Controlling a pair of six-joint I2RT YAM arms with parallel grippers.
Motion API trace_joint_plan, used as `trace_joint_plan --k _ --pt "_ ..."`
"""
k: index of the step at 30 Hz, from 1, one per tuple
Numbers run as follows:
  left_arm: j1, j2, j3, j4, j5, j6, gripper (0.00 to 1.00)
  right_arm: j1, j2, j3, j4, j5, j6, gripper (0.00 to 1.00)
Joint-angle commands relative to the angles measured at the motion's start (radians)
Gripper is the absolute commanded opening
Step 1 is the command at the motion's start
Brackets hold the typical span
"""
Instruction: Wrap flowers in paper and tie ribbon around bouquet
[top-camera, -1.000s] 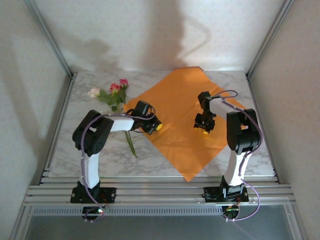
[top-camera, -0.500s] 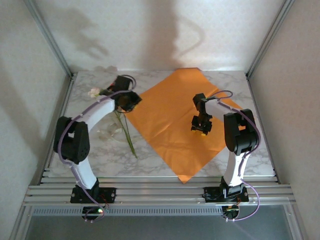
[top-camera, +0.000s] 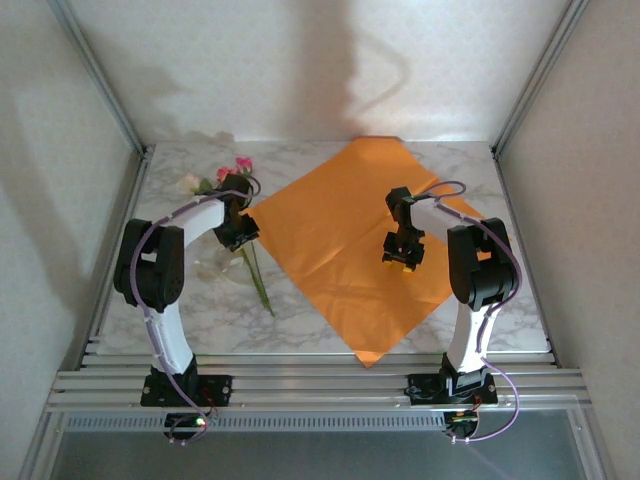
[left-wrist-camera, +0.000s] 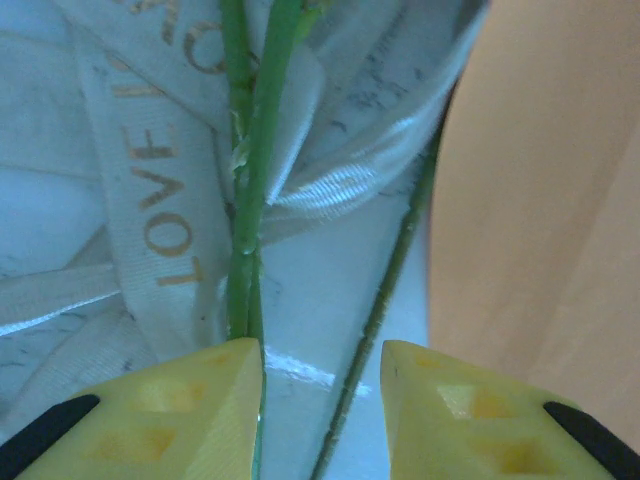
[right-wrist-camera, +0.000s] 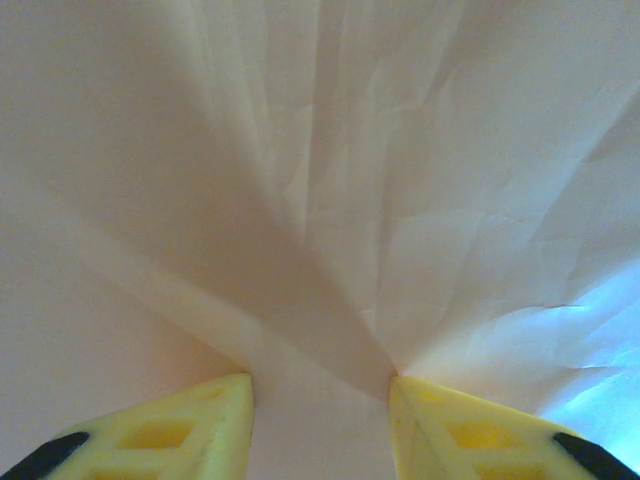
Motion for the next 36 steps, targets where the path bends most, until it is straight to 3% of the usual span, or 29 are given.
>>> trace_joint_plan --k 1,6,14,20,27,36 --pt "0.000 -0.015 -0.009 -0.030 -0.100 0.026 0.35 0.000 -0.006 0.000 -0.036 0.005 0.011 0.40" --pt "-0.001 -0.017 -0.042 -0.021 -0.085 0.031 0.31 -0.001 -0.004 0.000 -0.035 0.004 0.012 0.40" --pt "0.000 -0.145 -0.040 -0.038 -0.174 0.013 0.39 -0.001 -0.007 -0.004 -0.034 0.005 0.014 0.40" --pt "0.015 -0.102 -0.071 -0.036 -0.160 0.034 0.39 -0.002 -0.006 -0.006 -0.033 0.004 0.012 0.40" --pt "0.021 -0.056 -0.078 -0.007 -0.139 0.057 0.35 -0.001 -0.005 -0.011 -0.032 0.004 0.014 0.40" --pt "0.021 -0.014 -0.073 0.008 -0.152 0.074 0.23 -0.001 -0.003 -0.013 -0.030 0.002 0.013 0.40"
